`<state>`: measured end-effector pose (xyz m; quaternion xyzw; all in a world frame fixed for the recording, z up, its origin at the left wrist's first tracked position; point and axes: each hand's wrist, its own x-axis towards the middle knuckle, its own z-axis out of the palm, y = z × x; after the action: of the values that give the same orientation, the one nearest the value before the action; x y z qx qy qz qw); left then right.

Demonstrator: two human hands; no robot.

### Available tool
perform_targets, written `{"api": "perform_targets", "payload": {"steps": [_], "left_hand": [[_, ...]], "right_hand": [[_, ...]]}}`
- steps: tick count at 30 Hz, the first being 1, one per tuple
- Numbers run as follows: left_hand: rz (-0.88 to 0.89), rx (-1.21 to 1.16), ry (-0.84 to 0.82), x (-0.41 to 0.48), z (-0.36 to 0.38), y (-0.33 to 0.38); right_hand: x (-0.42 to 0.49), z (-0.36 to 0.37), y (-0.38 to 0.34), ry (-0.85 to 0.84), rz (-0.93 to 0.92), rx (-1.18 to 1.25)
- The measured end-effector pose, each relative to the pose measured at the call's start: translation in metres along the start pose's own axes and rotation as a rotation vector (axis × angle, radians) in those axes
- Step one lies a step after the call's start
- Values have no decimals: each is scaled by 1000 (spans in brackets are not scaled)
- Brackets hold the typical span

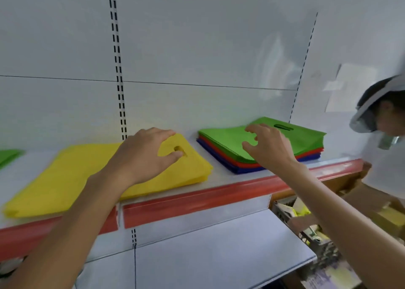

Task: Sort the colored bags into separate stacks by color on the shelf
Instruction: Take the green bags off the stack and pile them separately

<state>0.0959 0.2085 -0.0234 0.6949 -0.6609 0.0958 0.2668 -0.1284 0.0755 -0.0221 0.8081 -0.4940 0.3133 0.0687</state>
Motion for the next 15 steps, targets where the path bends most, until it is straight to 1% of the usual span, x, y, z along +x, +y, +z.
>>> {"api": "perform_targets", "payload": {"steps": [4, 10, 15], "left_hand": [[46, 28, -19, 21, 20, 24], [93, 41, -64, 55, 61, 69], [41, 117, -81, 77, 88, 91]], "right_hand": [[1, 11, 31, -3, 44, 34], [24, -3, 92, -8, 82, -26], [49, -2, 134, -6, 40, -40]]}}
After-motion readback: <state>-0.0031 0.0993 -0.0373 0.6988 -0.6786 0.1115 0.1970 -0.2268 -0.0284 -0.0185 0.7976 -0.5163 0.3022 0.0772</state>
